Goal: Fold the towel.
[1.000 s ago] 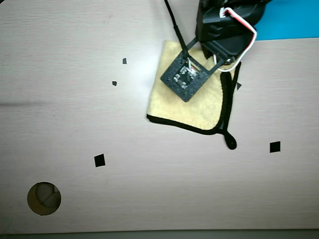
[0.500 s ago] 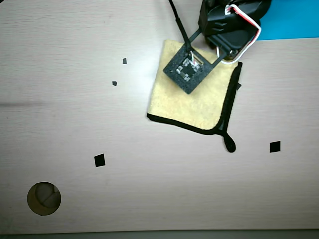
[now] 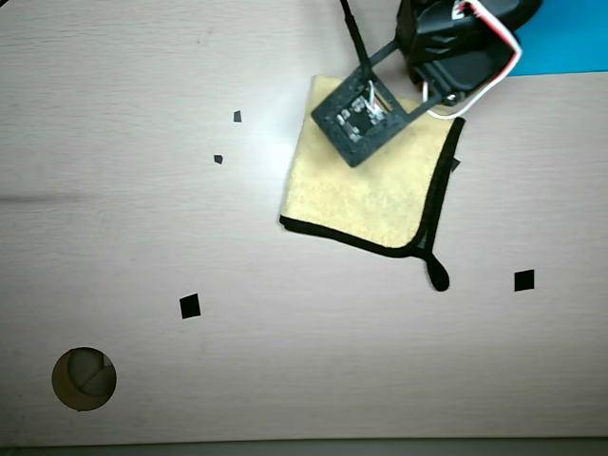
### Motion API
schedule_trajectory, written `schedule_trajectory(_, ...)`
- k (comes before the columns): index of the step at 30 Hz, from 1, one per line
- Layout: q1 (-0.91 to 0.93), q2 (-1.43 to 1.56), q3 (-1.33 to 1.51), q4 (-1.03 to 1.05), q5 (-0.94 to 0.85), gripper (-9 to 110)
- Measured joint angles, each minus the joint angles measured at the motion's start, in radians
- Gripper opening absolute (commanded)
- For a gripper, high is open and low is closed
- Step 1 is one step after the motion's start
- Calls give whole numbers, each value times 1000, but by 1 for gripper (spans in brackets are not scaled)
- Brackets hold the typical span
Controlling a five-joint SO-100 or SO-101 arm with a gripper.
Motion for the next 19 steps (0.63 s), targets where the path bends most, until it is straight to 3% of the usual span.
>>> schedule_trajectory(7,98,-77,17,-20,67,2)
schedule_trajectory(19,115,-86,72,-23,64,2)
